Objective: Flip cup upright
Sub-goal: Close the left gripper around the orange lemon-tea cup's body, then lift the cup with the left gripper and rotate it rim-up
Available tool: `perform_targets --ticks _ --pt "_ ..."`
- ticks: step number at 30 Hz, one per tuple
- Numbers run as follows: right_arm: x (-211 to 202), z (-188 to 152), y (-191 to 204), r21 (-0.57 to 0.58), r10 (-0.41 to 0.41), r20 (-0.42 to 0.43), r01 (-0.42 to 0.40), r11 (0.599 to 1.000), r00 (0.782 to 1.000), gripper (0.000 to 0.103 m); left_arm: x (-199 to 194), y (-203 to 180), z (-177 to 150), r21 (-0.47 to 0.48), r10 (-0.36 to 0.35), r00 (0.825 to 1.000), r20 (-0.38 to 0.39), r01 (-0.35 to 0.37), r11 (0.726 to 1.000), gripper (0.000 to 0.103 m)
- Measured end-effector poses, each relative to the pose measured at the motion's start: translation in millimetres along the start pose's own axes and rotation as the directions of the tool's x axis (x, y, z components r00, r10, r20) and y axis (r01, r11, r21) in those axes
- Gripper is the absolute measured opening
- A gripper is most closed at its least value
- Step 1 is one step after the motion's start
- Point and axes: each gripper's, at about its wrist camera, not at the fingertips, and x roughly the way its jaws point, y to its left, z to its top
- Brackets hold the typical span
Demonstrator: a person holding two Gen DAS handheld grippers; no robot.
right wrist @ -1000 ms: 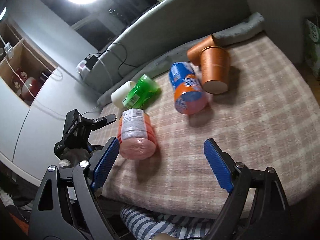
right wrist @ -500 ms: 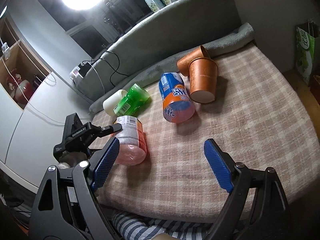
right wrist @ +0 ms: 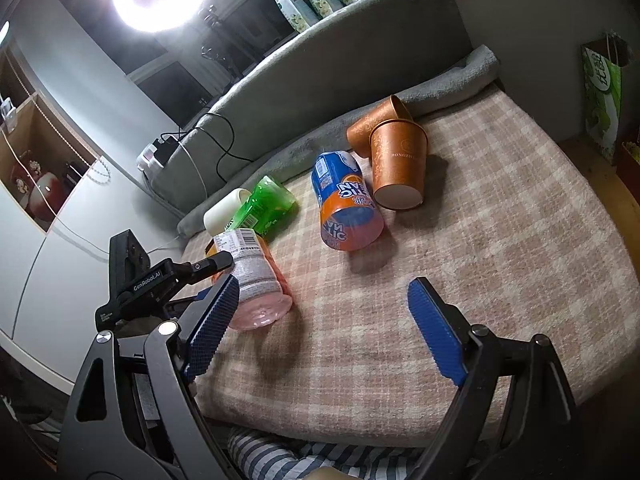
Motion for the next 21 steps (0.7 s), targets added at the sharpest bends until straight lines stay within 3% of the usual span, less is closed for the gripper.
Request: perform_targets --ticks 11,21 --pt "-2 -3 -1 0.008 0.001 0.007 -0.001 1.000 1.000 0.089 -2 -29 -4 0.195 0.129 0.982 0.138 -0.155 0.968 0.075" --pt "-4 -2 2 -0.017 -0.018 0.025 0.019 1.000 1.000 0.089 -3 -54 -16 0.352 0.202 0.948 0.245 -0.281 0.893 0.075"
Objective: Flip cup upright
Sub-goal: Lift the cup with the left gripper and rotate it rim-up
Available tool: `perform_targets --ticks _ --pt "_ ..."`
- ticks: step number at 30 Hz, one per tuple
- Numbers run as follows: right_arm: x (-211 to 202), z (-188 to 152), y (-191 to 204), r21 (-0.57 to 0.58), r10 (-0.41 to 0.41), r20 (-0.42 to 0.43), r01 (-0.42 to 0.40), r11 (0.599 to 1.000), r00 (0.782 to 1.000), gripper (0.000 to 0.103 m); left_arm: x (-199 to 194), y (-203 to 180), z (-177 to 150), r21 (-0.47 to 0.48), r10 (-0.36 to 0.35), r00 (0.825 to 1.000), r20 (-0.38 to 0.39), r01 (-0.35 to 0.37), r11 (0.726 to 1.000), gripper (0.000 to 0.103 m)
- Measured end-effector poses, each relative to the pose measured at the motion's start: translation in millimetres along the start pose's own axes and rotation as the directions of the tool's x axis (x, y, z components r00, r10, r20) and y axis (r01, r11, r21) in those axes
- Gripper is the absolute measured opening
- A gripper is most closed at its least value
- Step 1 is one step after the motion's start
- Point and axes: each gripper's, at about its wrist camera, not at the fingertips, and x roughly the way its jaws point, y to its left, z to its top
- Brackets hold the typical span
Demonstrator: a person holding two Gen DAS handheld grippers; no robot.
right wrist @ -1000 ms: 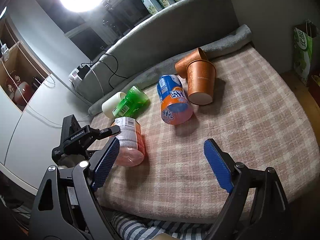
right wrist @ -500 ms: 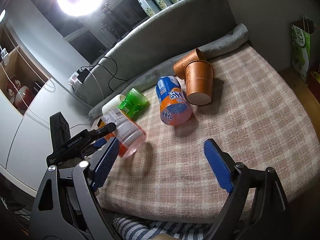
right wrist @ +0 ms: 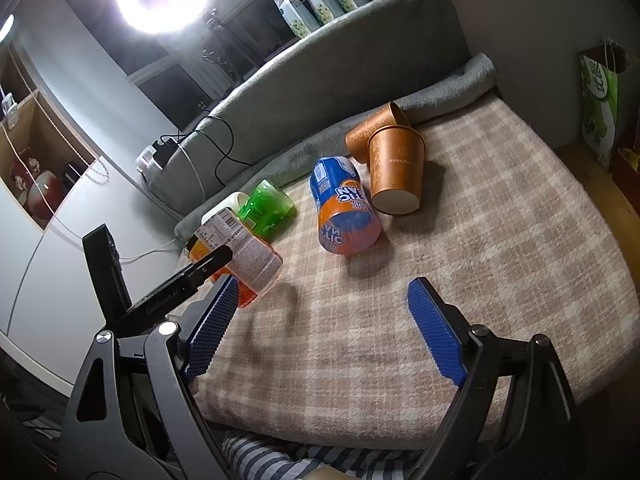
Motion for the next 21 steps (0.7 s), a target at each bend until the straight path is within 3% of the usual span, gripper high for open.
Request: perform_targets --ticks 21 --pt "-10 -4 19 -0.125 -0.123 0.091 0.133 0.983 0.988 0.089 5 -25 -14 0.139 0.044 0.999 0.026 -0.047 0.989 0.074"
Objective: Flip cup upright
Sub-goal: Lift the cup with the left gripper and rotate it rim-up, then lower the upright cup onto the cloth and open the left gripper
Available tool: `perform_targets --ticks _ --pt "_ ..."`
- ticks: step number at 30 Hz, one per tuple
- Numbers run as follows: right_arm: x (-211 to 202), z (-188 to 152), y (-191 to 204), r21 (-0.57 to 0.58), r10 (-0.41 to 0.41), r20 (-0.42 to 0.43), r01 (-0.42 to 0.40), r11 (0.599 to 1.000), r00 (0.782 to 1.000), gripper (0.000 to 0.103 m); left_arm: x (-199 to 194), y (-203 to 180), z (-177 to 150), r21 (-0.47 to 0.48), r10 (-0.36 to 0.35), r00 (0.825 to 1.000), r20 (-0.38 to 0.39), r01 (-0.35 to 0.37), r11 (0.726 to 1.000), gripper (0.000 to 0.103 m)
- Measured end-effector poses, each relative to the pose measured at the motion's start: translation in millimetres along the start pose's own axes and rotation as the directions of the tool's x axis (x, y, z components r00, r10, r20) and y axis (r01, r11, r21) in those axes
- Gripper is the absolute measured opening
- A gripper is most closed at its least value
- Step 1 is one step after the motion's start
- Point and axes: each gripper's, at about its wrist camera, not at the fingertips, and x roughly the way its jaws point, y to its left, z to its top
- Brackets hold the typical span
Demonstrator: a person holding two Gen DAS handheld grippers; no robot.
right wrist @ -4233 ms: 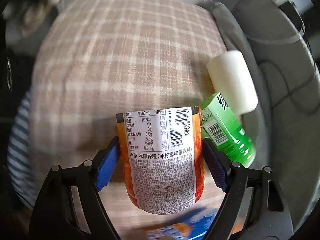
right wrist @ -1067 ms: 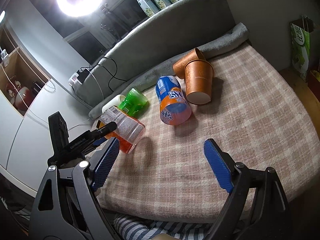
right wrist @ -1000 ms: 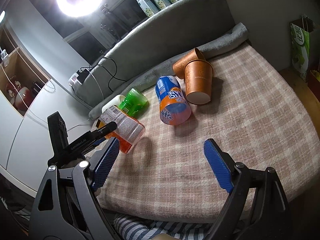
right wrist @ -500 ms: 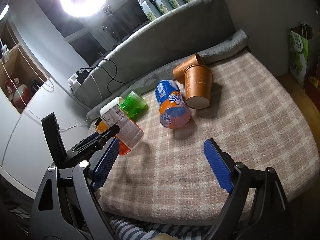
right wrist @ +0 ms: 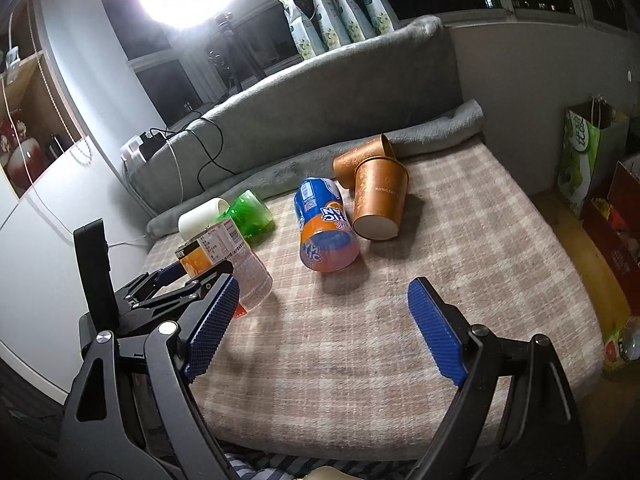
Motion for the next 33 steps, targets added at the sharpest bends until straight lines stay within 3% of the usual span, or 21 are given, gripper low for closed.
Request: perform_targets --ticks 33 --pt "-1 -1 -1 0.013 0.002 -0.001 -0.002 1.000 1.000 0.089 -6 -18 -16 0.067 -0.049 0.998 -0.040 0.052 0.996 0.074"
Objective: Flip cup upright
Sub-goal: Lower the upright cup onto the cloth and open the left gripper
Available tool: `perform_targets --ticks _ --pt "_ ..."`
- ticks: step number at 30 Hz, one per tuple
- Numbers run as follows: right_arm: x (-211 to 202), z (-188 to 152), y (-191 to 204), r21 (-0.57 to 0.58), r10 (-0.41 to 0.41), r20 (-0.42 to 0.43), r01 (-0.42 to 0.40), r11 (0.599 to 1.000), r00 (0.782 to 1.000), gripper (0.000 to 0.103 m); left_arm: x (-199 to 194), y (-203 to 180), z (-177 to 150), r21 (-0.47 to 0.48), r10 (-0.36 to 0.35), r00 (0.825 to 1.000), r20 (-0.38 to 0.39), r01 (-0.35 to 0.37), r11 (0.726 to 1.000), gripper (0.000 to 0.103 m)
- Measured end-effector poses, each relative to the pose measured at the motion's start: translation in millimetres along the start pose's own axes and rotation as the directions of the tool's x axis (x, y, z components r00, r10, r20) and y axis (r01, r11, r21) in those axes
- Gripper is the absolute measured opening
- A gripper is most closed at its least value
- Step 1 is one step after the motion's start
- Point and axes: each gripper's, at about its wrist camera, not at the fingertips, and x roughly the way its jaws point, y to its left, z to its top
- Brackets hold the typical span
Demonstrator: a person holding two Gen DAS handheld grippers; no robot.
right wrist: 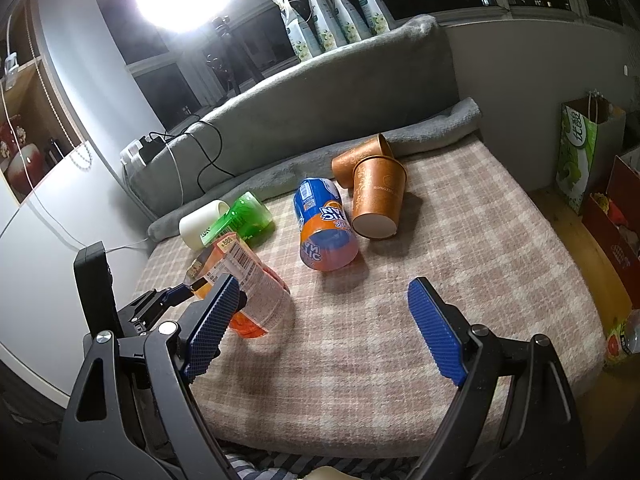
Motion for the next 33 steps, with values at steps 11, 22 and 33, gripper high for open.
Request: perform_targets --ticks 11,22,33 --pt "-3 -6 9 -0.019 0.004 0.005 -0.004 1.000 1.000 0.089 -7 0 -5 0.007 -0.033 0.999 -0.019 0.033 0.999 0.075" --pt "-9 -6 17 -0.069 -0.024 0.050 0.027 0.997 0.998 0.089 -29 9 -15 -0.030 -0.063 0.998 -0.007 0.063 0.998 0.075" --pt "-9 -1 38 -0.173 -0.115 0.157 0.142 0.975 0.981 0.089 -92 35 -11 -0.078 0.132 0.969 0.207 -0.118 0.990 0.080"
